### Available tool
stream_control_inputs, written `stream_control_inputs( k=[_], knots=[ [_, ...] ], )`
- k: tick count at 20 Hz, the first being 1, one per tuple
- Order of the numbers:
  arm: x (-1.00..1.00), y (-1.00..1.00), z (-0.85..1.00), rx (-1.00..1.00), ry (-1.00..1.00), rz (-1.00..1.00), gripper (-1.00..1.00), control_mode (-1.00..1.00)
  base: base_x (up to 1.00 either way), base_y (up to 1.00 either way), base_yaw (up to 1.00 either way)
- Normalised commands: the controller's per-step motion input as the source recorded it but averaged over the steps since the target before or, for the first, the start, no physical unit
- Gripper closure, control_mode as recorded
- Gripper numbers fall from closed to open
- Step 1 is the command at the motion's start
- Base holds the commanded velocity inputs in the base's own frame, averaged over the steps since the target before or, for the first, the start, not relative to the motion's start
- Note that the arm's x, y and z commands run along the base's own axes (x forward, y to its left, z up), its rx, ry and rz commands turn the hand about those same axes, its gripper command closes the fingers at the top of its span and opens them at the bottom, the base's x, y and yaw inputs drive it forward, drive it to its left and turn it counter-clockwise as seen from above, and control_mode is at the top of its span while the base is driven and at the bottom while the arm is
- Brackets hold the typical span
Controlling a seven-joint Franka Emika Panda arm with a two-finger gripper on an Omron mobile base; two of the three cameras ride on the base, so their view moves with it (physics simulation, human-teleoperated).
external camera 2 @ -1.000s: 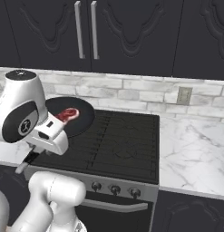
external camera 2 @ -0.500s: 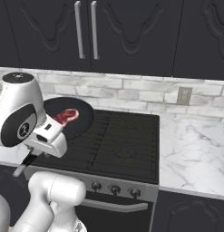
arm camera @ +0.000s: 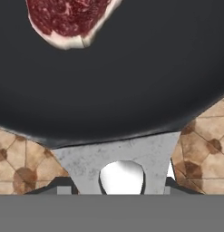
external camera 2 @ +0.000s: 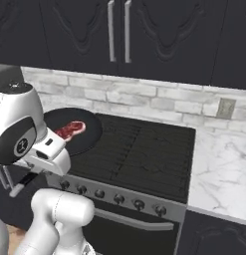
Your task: Pick up the pan with the steak in it and place it on the dining table. Then place the steak on the plate.
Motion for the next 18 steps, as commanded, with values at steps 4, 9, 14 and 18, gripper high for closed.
stream_control_inputs(
  k=[4, 9, 14, 18],
  knots=[
    [0.00, 0.00, 0.00, 0.00, 0.00, 0.00, 1.00, 1.00, -0.10, 0.00, 0.42],
    [0.00, 0.00, 0.00, 0.00, 0.00, 0.00, 1.00, 1.00, -0.05, 0.00, 0.43],
    [0.00, 0.00, 0.00, 0.00, 0.00, 0.00, 1.00, 1.00, -0.07, 0.00, 0.44],
    [0.00, 0.00, 0.00, 0.00, 0.00, 0.00, 1.00, 1.00, -0.24, 0.00, 0.40]
  ],
)
